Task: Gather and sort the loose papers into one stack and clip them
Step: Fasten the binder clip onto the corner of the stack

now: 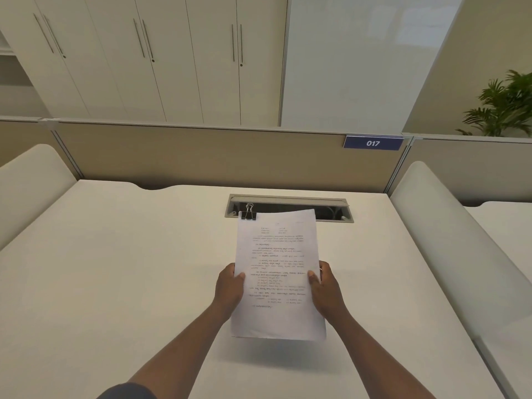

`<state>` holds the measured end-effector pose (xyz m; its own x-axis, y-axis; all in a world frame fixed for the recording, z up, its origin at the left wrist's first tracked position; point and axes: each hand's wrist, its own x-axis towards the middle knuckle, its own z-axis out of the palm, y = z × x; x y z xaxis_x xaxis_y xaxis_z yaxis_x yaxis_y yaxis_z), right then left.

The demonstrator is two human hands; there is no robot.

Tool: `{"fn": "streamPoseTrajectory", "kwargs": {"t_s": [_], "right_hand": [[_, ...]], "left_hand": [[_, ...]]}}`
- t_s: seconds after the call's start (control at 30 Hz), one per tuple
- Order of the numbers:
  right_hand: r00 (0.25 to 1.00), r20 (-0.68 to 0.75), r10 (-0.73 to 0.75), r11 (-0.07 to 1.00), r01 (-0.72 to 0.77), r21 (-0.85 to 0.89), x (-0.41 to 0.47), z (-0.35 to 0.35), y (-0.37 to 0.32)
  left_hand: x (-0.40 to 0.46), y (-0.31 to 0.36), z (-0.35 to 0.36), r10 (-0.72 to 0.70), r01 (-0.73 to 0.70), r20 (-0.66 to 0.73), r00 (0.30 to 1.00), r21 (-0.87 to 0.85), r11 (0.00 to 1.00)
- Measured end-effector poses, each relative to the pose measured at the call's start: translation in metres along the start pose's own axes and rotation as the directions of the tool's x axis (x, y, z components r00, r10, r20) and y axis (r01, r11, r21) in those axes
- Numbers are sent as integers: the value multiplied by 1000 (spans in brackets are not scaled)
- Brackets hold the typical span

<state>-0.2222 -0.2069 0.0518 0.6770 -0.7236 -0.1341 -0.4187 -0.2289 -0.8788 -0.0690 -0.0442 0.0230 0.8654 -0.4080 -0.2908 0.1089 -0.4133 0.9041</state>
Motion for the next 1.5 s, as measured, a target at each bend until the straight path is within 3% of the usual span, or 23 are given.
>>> {"fn": "streamPoseTrajectory", "kwargs": {"t_s": [0.2, 0.33, 0.6, 0.73, 0.97, 1.27, 1.5], "right_hand": [[999, -9, 46, 999, -46, 26, 4, 4, 1], [996, -18, 91, 993, -89, 75, 9, 10, 5], [978, 56, 203, 978, -205, 38, 24, 45, -4], [946, 177, 272, 960, -254, -117, 35, 79, -9], [903, 348, 251, 932, -128, -339, 68, 154, -41], [921, 321, 219, 918, -83, -388, 153, 227, -91], [943, 248, 222, 922, -121, -367, 210, 265, -93]], "left_hand": [[-2, -1, -6, -143, 163, 144, 979, -139, 977], [-3, -14, -11, -235, 270, 270, 934, -97, 958], [12, -23, -31, -165, 155, 77, 983, 115, 981], [28, -33, -60, -155, 160, -44, 987, 176, 971], [87, -51, -131, -246, 273, -192, 950, 124, 954], [193, -29, -181, -137, 200, -254, 958, 242, 950], [268, -21, -189, -85, 150, -214, 973, 312, 938]]}}
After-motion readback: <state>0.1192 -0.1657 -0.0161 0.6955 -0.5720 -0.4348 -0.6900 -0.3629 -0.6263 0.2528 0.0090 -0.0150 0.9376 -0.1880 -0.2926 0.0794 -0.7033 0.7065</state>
